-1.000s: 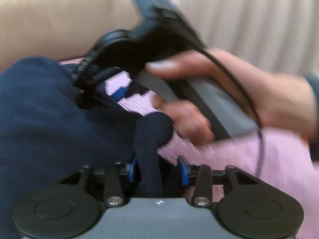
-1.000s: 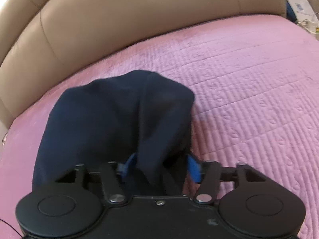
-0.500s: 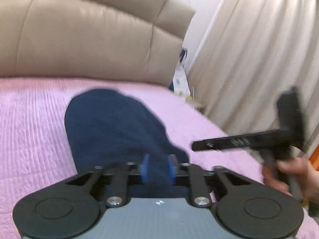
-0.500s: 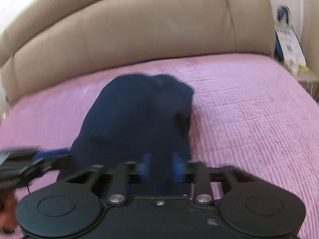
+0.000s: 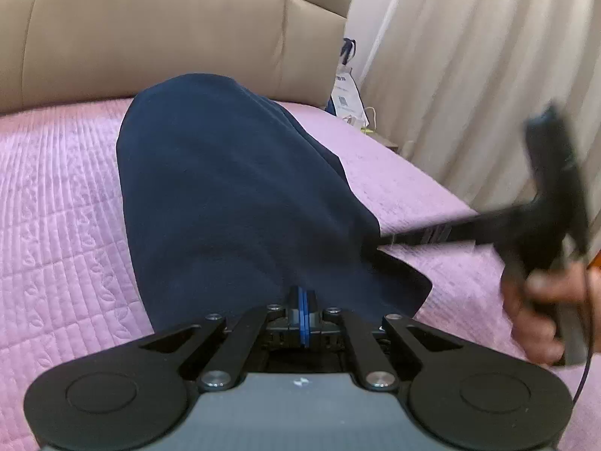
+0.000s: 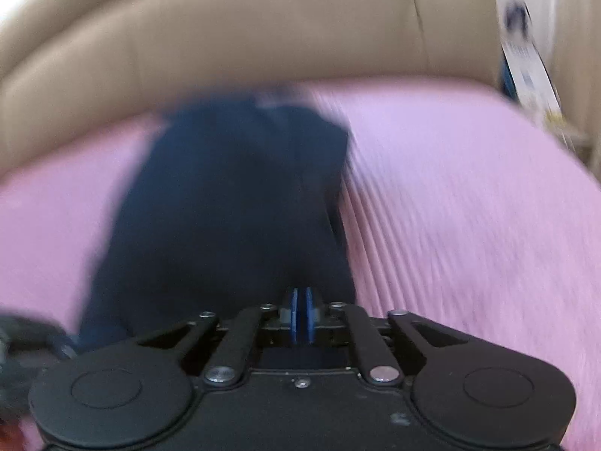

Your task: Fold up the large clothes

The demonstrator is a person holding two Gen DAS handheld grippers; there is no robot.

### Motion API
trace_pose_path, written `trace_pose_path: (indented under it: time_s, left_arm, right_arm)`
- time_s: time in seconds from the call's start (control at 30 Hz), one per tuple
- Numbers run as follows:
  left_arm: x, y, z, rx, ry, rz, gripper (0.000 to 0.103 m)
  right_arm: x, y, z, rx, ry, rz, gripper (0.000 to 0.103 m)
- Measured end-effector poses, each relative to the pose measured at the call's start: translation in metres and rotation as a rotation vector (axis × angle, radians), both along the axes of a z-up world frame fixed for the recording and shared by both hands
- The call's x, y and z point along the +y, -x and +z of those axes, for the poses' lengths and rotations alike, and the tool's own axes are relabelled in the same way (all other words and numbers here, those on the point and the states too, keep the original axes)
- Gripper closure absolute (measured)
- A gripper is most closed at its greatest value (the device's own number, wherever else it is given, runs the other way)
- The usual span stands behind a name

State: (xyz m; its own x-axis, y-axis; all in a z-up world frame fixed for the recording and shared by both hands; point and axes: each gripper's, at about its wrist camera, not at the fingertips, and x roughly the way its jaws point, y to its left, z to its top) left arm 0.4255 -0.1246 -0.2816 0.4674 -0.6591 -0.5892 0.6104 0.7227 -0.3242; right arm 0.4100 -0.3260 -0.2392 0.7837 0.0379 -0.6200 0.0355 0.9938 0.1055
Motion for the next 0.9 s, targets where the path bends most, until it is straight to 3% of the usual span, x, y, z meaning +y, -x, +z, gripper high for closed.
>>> trace_pose_path:
  time_s: [0.13,0.27,0.37,0.5,0.67,0.77,0.9]
  left_arm:
    - [-0.002,0.0,-0.001,-0.004,0.0,-0.003,0.1]
    - [-0.005,0.005,-0.003,-0.012,0.007,-0.006,0.1]
    - [0.001,0.006,-0.006,-0.017,0.032,-0.009,0.1]
    - [0.005,0.008,-0.005,-0.014,0.045,-0.024,0.1]
    - [0.006,0.015,-0.001,-0.015,0.017,-0.044,0.1]
    - [0.008,0.022,0.016,-0.045,-0.004,-0.029,0.099]
    - [0.01,0.028,0.05,-0.134,0.027,0.02,0.098]
  right_arm:
    - [0.02,-0.058,0.024,-0.084,0.041,0.111,0.096]
    - [0.038,-0.125,-0.005,-0.029,0.076,0.177,0.096]
    - [0.043,-0.169,-0.039,0.019,0.205,0.063,0.099]
    - [0.017,-0.203,-0.068,0.119,0.13,-0.033,0.103]
    - [0.014,-0.185,-0.041,0.097,0.132,-0.032,0.103]
    - [0.012,-0.13,-0.011,0.02,0.089,0.028,0.093]
    - [0.029,-0.055,-0.006,0.092,0.054,0.141,0.089]
